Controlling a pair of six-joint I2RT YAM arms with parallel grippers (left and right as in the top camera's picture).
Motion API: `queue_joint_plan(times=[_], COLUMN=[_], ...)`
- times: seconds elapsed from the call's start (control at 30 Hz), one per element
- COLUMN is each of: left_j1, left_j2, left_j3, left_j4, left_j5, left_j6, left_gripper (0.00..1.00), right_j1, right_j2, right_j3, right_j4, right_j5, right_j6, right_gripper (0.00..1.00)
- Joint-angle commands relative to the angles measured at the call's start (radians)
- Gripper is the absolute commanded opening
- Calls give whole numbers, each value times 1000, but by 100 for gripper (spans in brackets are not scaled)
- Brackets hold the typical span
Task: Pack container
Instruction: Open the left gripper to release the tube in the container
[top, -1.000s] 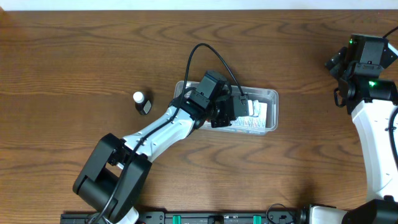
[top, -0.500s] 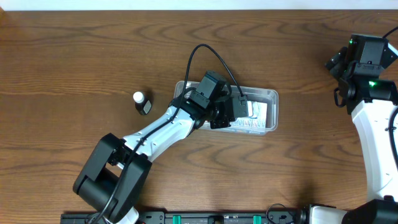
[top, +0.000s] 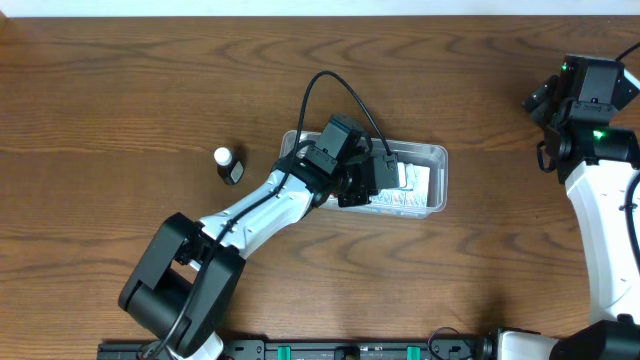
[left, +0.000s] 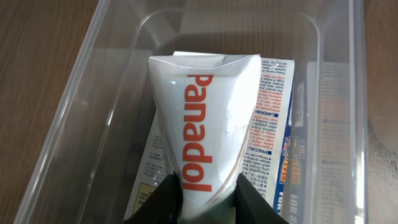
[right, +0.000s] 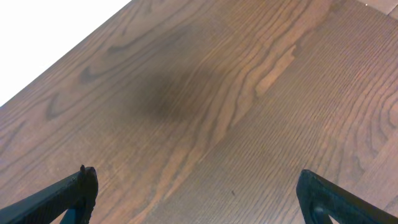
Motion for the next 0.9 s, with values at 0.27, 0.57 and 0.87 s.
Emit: queue_joint_plan(times=[0.27,0.57,0.87], left_j1=[-1,-1,-1], left_j2=[20,20,-24], left_j3=[4,4,5], left_j4=[-9,44,222], left_j5=[3,3,3], left_j6=[48,47,-109], left_gripper=[32,54,62], right_j1=[-5,-5,-5], right_j2=[1,1,1], right_j3=[1,1,1], right_j4=[0,0,0], right_j5=[11,11,11], right_j6=[14,14,14], right_gripper=[99,99,99])
